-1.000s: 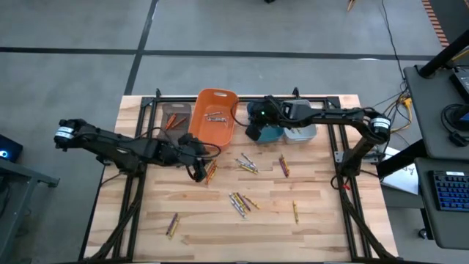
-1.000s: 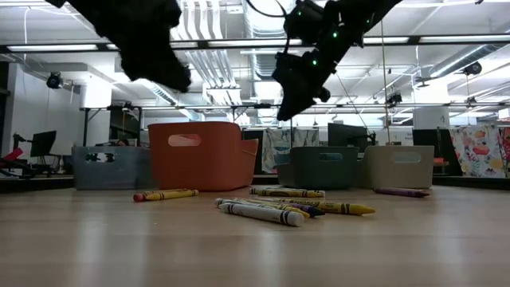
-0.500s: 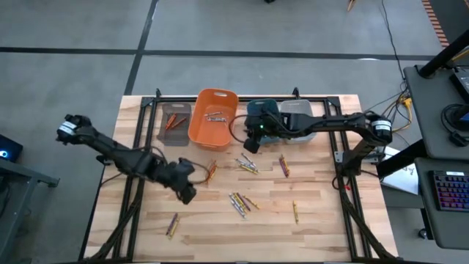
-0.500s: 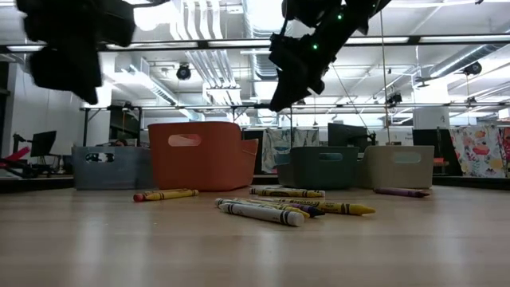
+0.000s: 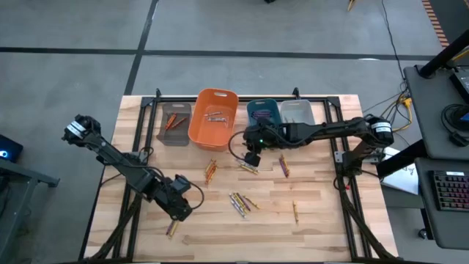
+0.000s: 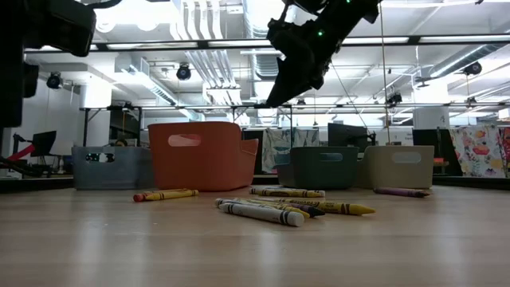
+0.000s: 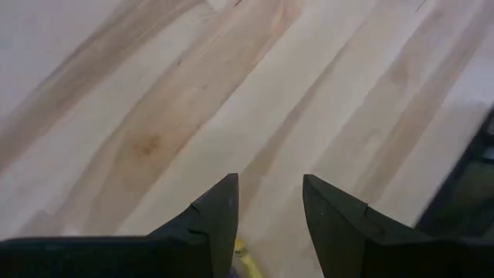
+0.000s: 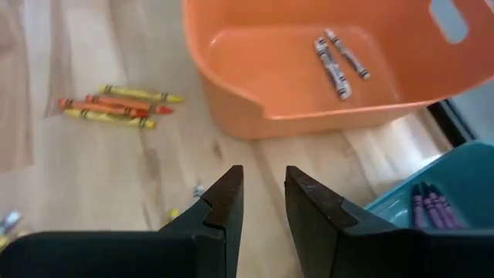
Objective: Sort crayons
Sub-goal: Put the yellow crayon into the white bin
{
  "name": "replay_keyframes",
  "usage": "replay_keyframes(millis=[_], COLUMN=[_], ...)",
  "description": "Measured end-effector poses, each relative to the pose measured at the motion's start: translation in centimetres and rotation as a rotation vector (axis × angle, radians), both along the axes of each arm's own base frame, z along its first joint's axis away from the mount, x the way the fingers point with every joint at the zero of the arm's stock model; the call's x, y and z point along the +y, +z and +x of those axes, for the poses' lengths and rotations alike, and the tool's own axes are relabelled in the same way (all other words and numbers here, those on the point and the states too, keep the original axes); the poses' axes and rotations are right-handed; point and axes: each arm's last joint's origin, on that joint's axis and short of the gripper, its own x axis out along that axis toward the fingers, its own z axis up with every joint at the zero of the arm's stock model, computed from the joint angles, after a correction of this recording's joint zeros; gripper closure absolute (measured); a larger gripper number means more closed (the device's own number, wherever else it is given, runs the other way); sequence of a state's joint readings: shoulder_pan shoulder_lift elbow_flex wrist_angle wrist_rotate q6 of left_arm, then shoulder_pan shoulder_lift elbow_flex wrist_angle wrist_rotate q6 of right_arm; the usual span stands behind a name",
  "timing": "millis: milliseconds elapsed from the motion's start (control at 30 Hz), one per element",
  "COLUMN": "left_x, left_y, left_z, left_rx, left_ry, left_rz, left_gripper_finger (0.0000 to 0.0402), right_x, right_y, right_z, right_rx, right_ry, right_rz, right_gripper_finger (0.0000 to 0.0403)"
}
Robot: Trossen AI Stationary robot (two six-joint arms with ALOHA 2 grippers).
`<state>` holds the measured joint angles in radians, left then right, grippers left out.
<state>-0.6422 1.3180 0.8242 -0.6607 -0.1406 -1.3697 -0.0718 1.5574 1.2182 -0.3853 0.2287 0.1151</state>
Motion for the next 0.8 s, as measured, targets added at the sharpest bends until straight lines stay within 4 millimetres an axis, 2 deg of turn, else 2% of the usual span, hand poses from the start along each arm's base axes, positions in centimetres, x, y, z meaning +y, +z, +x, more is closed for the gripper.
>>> replay_keyframes(millis=[367, 633, 800], left_x=[1.1, 2.8, 4.1], left_y=[-0.4, -0.2, -1.5], left_z=[0.9, 2.1, 2.5], left_rx=[-0.082, -0.172, -0.199], left_ry=[-0.131, -0.312, -0.321], left_rz=[0.254, 0.652, 0.765], left_gripper_finger=[0.0274, 0.0274, 0.0274], right_x=[3.4, 5.8, 6.8], right_y=[-1.4, -1.6, -1.6], right_z=[-1.6, -2.0, -2.1], right_rx=[0.204, 0.239, 0.241], right_ry=[0.045, 0.084, 0.107], right_rz=[0.138, 0.158, 0.156], right_gripper_finger=[0.0311, 0.0323, 0.0320])
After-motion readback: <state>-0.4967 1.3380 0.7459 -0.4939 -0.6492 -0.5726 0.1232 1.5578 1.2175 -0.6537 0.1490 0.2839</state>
